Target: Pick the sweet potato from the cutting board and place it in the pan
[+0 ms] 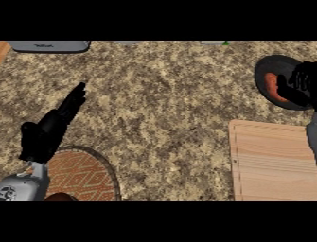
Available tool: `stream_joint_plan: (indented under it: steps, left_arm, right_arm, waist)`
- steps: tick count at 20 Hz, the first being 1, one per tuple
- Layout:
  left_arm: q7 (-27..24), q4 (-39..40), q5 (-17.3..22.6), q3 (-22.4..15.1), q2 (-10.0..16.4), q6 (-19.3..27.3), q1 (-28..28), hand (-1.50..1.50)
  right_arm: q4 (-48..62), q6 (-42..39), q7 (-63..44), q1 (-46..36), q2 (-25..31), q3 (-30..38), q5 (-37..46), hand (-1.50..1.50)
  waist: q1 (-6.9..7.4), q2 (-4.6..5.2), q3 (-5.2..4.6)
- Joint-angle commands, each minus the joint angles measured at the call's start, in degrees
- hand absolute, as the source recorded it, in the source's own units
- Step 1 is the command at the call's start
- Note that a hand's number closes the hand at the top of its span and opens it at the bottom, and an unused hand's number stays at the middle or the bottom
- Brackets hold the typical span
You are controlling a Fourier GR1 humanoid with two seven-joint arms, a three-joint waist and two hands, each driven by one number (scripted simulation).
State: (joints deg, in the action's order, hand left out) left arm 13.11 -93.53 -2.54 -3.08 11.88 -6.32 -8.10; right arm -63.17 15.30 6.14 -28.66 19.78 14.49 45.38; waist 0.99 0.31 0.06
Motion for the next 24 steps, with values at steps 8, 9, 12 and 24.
stream_joint_plan:
  steps: [8,9,12,24]
  left_arm:
    - [0.0,0.5,0.6,1.1,0.1,-2.2,-1.4,0.0]
    - [-4.4,3.6,-0.6,1.6,0.1,-1.8,-1.1,0.0]
    - [-0.4,-1.1,-1.0,0.2,-1.0,-1.1,0.2,0.0]
    - [-2.1,2.0,-2.2,-0.9,-2.4,-0.8,-3.4,0.0]
  right_arm:
    - [35.8,8.8,19.8,-15.6,9.3,8.5,-3.6,1.5]
    - [39.3,10.7,18.9,-17.7,8.2,8.2,-2.6,1.5]
    - [43.7,12.3,22.3,-19.1,9.4,9.5,-3.4,1.5]
    - [53.4,0.3,12.8,-24.2,12.1,11.4,-4.0,-1.5]
  waist:
    - [0.89,0.39,0.06]
    - [1.07,0.52,0.05]
    - [1.29,0.47,0.08]
    - [3.52,1.64,0.3]
